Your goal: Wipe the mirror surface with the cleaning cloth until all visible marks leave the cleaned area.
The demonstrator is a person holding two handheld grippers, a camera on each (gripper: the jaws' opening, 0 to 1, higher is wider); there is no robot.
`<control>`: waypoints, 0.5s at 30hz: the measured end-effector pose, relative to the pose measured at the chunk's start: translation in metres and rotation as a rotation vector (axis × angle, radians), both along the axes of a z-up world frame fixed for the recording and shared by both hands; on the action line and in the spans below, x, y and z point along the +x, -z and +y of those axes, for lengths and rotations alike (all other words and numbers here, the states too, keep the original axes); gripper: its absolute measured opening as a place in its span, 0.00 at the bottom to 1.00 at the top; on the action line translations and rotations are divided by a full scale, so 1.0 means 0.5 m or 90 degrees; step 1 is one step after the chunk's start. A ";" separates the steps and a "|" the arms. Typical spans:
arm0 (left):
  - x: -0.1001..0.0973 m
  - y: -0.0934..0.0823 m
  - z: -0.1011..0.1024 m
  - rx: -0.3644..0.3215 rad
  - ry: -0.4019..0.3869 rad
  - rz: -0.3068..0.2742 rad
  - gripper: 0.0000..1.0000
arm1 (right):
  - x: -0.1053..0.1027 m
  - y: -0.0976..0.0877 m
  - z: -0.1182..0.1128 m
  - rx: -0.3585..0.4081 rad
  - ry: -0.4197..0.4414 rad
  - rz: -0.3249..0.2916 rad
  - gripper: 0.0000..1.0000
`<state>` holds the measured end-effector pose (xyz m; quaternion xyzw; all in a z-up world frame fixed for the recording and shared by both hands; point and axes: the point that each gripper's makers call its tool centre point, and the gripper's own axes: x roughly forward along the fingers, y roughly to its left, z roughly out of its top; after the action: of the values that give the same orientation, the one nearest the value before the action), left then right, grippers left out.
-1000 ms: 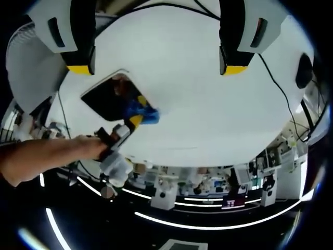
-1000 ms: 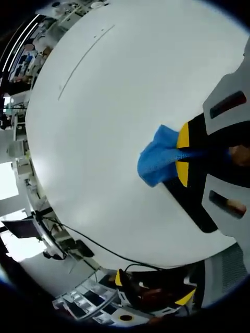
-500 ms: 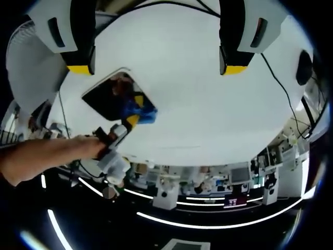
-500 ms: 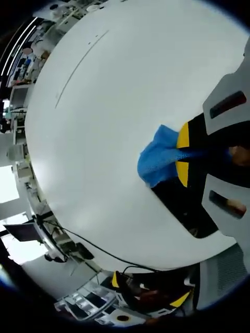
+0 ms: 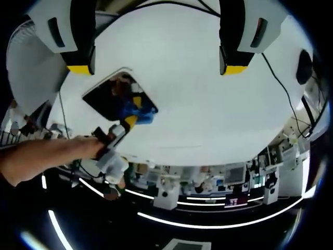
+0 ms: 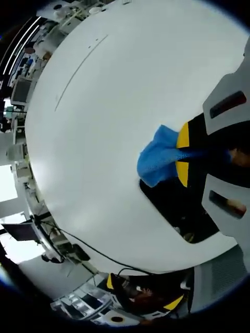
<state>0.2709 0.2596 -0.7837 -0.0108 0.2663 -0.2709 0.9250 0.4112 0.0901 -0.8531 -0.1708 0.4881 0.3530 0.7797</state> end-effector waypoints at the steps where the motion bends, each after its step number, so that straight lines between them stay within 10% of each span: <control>1: 0.000 -0.001 0.000 0.000 0.000 -0.001 1.00 | 0.000 0.000 -0.001 -0.001 0.001 0.001 0.01; 15: 0.005 -0.012 0.003 0.007 -0.004 -0.020 1.00 | 0.000 0.001 -0.005 -0.007 0.002 -0.013 0.01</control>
<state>0.2733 0.2613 -0.7778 -0.0022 0.2532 -0.2669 0.9299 0.4110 0.0875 -0.8534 -0.1780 0.4823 0.3470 0.7844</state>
